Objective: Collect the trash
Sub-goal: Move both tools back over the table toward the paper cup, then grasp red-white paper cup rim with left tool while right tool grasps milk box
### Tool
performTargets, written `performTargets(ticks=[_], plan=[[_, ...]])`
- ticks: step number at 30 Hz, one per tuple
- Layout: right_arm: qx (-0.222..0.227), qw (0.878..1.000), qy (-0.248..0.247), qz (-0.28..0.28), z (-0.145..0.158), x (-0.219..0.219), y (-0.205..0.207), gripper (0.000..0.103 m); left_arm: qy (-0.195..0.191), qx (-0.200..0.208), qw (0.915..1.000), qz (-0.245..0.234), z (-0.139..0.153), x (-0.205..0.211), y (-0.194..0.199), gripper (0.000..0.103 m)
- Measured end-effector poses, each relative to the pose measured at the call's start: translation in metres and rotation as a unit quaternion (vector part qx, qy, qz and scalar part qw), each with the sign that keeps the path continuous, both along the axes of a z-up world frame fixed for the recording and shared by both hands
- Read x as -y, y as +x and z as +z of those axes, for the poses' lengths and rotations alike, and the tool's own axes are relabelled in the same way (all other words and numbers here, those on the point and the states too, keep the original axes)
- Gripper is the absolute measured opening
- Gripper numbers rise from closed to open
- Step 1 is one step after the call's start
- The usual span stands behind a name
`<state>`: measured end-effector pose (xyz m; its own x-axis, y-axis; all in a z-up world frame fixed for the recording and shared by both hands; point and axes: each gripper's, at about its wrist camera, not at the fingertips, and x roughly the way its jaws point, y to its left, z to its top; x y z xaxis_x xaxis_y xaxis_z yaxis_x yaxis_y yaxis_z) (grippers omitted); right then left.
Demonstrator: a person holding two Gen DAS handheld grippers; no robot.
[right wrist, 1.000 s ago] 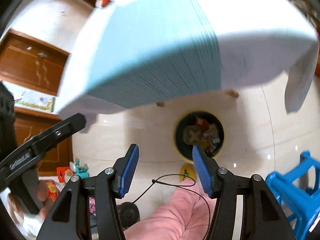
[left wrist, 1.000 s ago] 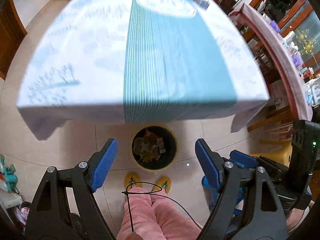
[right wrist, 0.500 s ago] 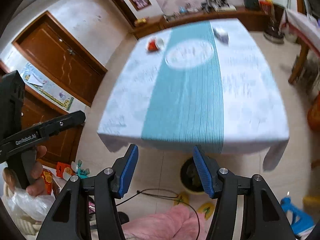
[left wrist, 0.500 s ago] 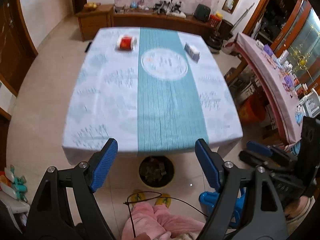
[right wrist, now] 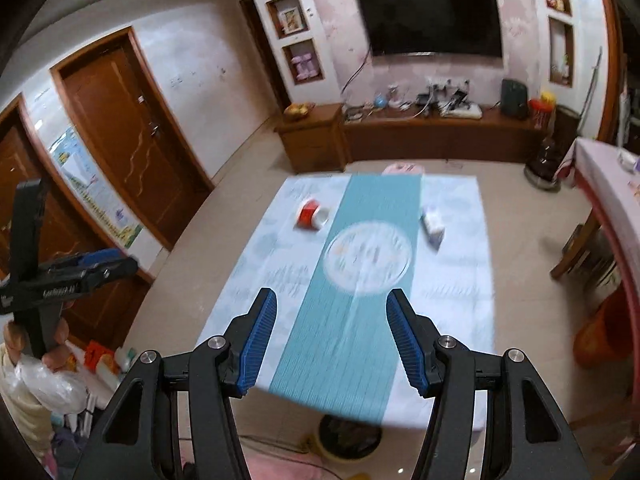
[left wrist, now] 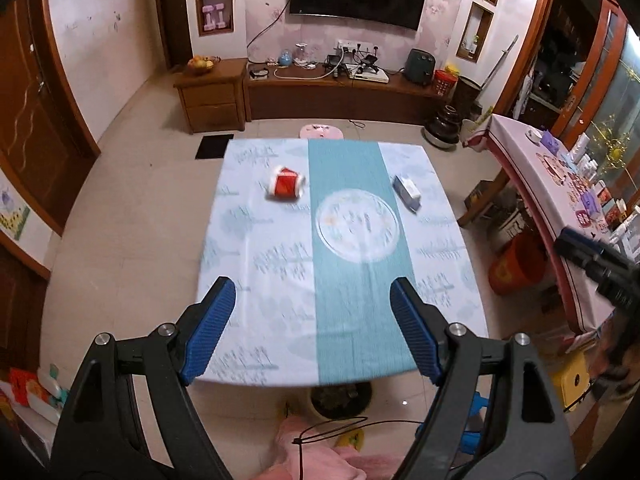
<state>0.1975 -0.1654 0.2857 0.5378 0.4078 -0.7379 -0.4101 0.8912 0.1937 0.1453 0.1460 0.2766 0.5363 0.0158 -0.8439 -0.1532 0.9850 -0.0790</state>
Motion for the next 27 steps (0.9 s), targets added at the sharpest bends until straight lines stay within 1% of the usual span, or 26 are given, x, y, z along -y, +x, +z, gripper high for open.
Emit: performTargets(ticks=[3,6,8,9,10,11,12,13,14,17,18,20,23,24,27], plan=[[0.004,1.0,-0.008,-0.017,0.022,-0.007,0.048,0.058,-0.006,-0.008,0.9999,-0.003,0.0,-0.018,0.041,0.078],[0.002,0.999,-0.025,-0.035,0.025,-0.018,0.099,0.058,-0.005,-0.019,0.9998,-0.008,-0.012,-0.037,0.088,0.078],[-0.009,0.998,-0.039,-0.052,0.016,-0.026,0.143,0.058,-0.013,-0.03,0.9993,-0.016,-0.027,-0.049,0.123,0.078],[-0.014,0.997,-0.045,-0.06,0.009,-0.029,0.158,0.058,-0.018,-0.035,0.999,-0.02,-0.036,-0.055,0.142,0.078],[-0.023,0.996,-0.05,-0.071,-0.001,-0.031,0.181,0.058,-0.025,-0.042,0.9984,-0.027,-0.048,-0.063,0.167,0.078],[-0.032,0.995,-0.052,-0.078,-0.011,-0.034,0.197,0.058,-0.027,-0.046,0.9981,-0.031,-0.06,-0.065,0.182,0.078],[-0.045,0.994,-0.054,-0.085,-0.026,-0.037,0.22,0.058,-0.03,-0.053,0.9975,-0.037,-0.078,-0.071,0.208,0.078],[-0.054,0.993,-0.057,-0.091,-0.04,-0.04,0.237,0.058,-0.031,-0.056,0.9972,-0.038,-0.089,-0.074,0.223,0.077],[-0.064,0.991,-0.063,-0.097,-0.058,-0.044,0.257,0.059,-0.035,-0.062,0.9967,-0.041,-0.107,-0.08,0.244,0.077],[-0.087,0.987,-0.086,-0.107,-0.124,-0.053,0.312,0.06,-0.053,-0.081,0.9944,-0.042,-0.164,-0.091,0.291,0.077],[-0.093,0.985,-0.091,-0.11,-0.15,-0.055,0.32,0.06,-0.06,-0.088,0.9935,-0.041,-0.184,-0.095,0.305,0.076],[-0.107,0.981,-0.104,-0.121,-0.193,-0.057,0.345,0.061,-0.087,-0.108,0.9899,-0.031,-0.23,-0.105,0.331,0.074],[-0.129,0.974,-0.119,-0.14,-0.256,-0.055,0.386,0.061,-0.125,-0.129,0.9837,-0.011,-0.289,-0.115,0.35,0.073],[-0.133,0.973,-0.123,-0.145,-0.277,-0.055,0.389,0.061,-0.14,-0.137,0.9807,-0.001,-0.309,-0.122,0.357,0.072],[-0.143,0.966,-0.147,-0.156,-0.329,-0.054,0.409,0.061,-0.172,-0.151,0.9734,0.019,-0.35,-0.135,0.364,0.072]])
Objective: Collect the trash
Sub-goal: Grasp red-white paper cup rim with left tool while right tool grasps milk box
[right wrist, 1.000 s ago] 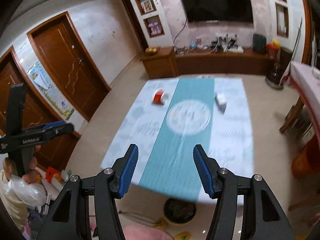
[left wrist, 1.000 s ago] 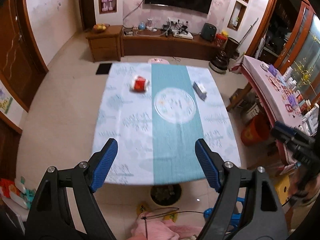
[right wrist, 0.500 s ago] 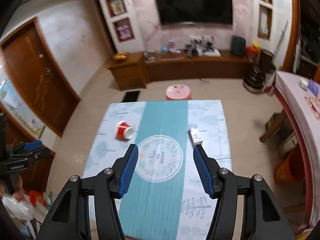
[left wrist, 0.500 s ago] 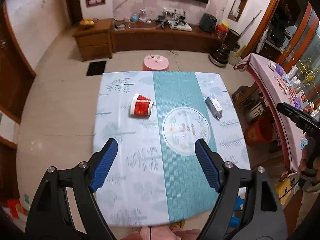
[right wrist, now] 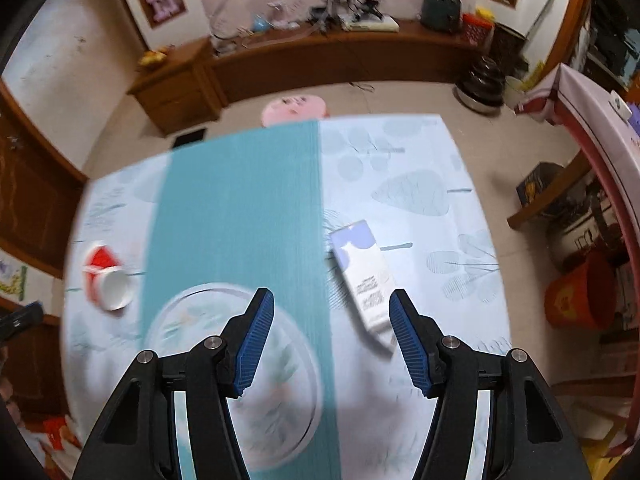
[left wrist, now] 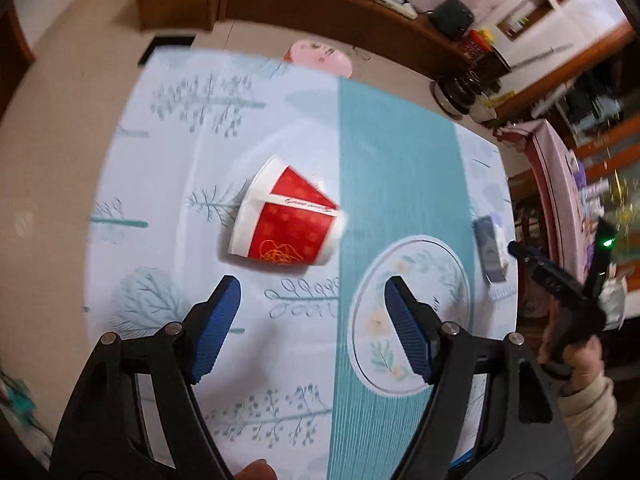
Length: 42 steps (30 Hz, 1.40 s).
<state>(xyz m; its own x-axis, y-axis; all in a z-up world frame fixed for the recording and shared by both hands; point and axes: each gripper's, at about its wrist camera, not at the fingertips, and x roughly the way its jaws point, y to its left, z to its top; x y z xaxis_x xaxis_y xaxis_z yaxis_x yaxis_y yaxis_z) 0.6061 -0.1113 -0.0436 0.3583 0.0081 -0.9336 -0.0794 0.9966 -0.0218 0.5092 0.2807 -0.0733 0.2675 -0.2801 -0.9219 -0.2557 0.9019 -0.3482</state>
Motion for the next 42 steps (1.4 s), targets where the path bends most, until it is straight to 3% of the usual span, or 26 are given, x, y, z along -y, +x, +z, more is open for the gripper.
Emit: performTargets(ticks=[4,7,9,10,15,21,28,31,32,33,36,42], plan=[[-0.018,0.999,-0.035,-0.013,-0.057,0.005,0.022,0.061,-0.025,-0.007,0.9996,0.015,-0.03,-0.012,0.004,0.072],[-0.026,0.999,-0.03,-0.021,-0.08,0.01,0.028,0.061,-0.028,-0.011,0.9993,0.02,-0.045,-0.02,0.008,0.072],[-0.034,0.999,-0.025,-0.017,-0.094,0.01,0.031,0.05,-0.023,-0.013,0.9995,0.018,-0.052,-0.022,0.012,0.072],[-0.034,0.999,-0.016,-0.009,-0.098,0.008,0.031,0.038,-0.02,-0.014,0.9996,0.016,-0.056,-0.023,0.014,0.072],[-0.033,0.999,0.007,0.034,-0.106,-0.024,0.026,0.036,-0.023,-0.014,0.9994,0.022,-0.07,-0.025,0.027,0.071],[-0.031,0.993,0.073,0.089,-0.107,-0.091,0.01,0.036,-0.037,-0.004,0.9992,0.015,-0.077,-0.023,0.038,0.071],[-0.023,0.986,0.139,0.093,-0.103,-0.146,-0.003,0.036,-0.06,0.012,0.9981,-0.004,-0.081,-0.016,0.056,0.07],[-0.028,0.984,0.147,0.093,-0.106,-0.163,-0.006,0.036,-0.078,0.014,0.9966,-0.018,-0.084,-0.008,0.059,0.059],[-0.029,0.984,0.15,0.092,-0.107,-0.167,-0.008,0.036,-0.085,0.013,0.9961,-0.023,-0.084,-0.005,0.06,0.051],[-0.03,0.984,0.152,0.091,-0.109,-0.168,-0.009,0.036,-0.091,0.008,0.9953,-0.03,-0.087,-0.001,0.06,0.034],[-0.03,0.984,0.154,0.088,-0.111,-0.174,-0.018,0.036,-0.108,-0.006,0.9934,-0.038,-0.095,0.007,0.059,0.018],[-0.032,0.984,0.16,0.077,-0.109,-0.167,-0.035,0.036,-0.102,-0.009,0.993,-0.057,-0.098,0.026,0.04,0.001]])
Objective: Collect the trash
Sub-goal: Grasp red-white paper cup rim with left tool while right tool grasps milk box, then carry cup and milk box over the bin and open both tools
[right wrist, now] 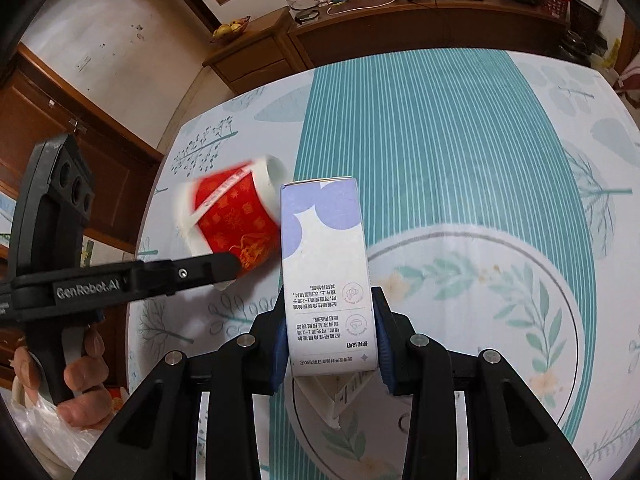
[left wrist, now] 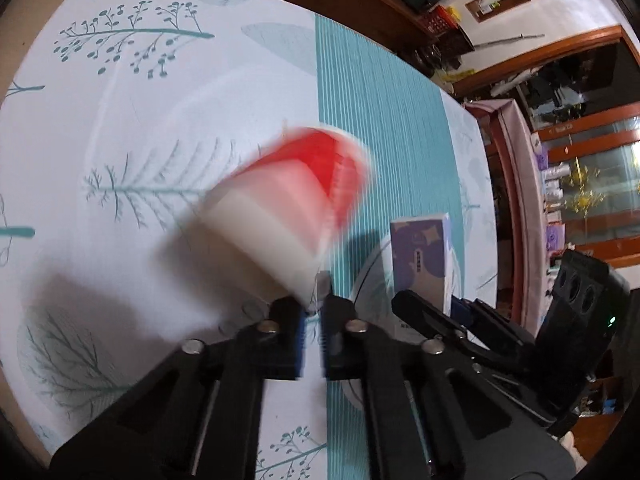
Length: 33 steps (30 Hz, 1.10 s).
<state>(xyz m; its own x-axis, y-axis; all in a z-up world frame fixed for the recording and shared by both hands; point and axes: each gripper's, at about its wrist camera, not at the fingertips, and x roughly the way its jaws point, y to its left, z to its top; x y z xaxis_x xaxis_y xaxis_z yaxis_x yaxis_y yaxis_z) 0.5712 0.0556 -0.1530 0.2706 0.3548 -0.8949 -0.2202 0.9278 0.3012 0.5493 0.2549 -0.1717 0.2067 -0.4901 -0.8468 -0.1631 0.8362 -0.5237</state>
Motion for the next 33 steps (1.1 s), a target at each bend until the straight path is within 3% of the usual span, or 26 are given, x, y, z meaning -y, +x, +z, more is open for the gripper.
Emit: performTargets(ticks=[10,17,22,28,33], plan=[[0.003,1.0,0.017,-0.004,0.013,0.008,-0.038,0.036,0.01,0.018,0.9997,-0.011,0.026,0.017,-0.05,0.001],[0.007,0.999,0.036,0.006,0.036,0.016,-0.093,0.036,0.022,0.034,0.9989,-0.023,0.059,0.035,-0.111,0.001],[0.01,0.998,0.054,0.019,0.055,0.03,-0.149,0.036,0.034,0.048,0.998,-0.023,0.09,0.056,-0.169,0.001],[0.015,0.996,0.074,0.046,0.091,0.065,-0.239,0.036,0.047,0.073,0.996,-0.02,0.138,0.073,-0.271,0.001],[0.027,0.994,0.082,0.07,0.117,0.098,-0.325,0.036,0.053,0.082,0.9951,-0.013,0.154,0.096,-0.348,0.001]])
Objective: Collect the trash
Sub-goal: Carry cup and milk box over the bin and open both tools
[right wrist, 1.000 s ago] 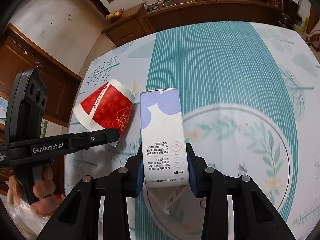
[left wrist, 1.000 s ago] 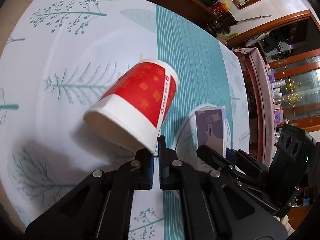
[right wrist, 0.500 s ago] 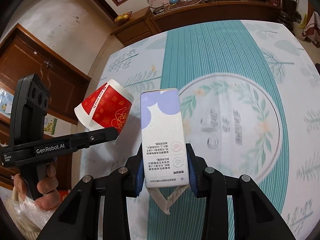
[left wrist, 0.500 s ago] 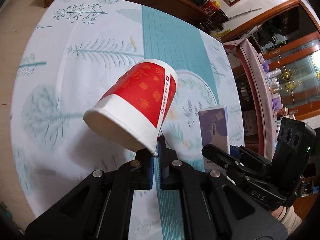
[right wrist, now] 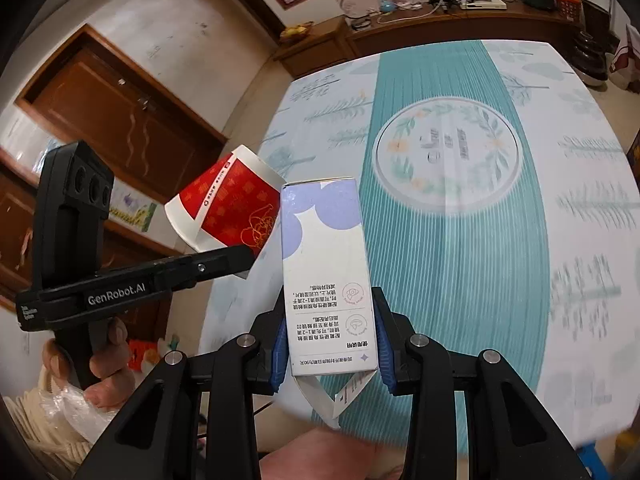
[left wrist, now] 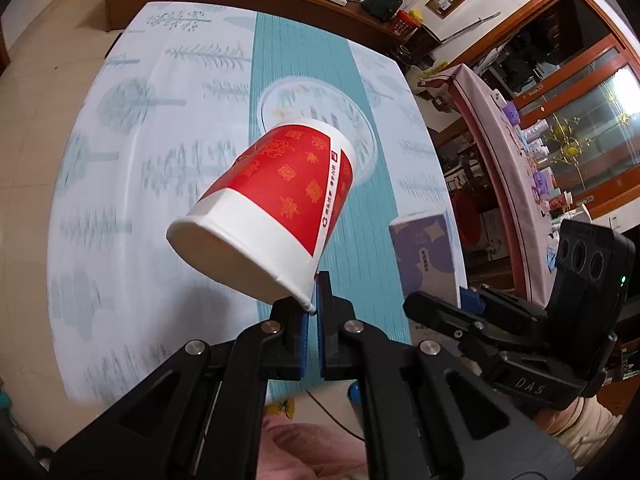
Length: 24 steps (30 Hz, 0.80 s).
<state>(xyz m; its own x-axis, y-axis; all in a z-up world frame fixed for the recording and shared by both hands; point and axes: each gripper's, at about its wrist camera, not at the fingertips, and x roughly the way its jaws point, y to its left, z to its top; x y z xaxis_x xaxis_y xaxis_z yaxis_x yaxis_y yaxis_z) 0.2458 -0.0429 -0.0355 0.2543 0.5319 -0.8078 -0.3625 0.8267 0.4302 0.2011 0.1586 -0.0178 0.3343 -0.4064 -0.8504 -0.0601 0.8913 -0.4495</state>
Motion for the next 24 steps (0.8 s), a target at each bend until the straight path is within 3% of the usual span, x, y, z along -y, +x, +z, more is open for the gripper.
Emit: performTargets(ticks=[7,14,19,24], plan=[[-0.004,1.0,-0.01,0.024,-0.008,0.038,-0.096,0.036,0.003,-0.02,0.9998,0.007,-0.004,0.037,-0.108,0.001],[-0.054,0.998,-0.02,0.009,-0.052,0.074,-0.168,0.036,0.013,-0.062,0.9977,-0.025,-0.03,0.071,-0.176,0.001],[-0.084,0.995,-0.038,-0.026,-0.098,0.09,-0.202,0.036,0.03,-0.083,0.9937,-0.069,-0.065,0.093,-0.203,0.001],[-0.104,0.99,-0.068,-0.069,-0.163,0.1,-0.228,0.036,0.046,-0.097,0.987,-0.12,-0.132,0.112,-0.212,0.001]])
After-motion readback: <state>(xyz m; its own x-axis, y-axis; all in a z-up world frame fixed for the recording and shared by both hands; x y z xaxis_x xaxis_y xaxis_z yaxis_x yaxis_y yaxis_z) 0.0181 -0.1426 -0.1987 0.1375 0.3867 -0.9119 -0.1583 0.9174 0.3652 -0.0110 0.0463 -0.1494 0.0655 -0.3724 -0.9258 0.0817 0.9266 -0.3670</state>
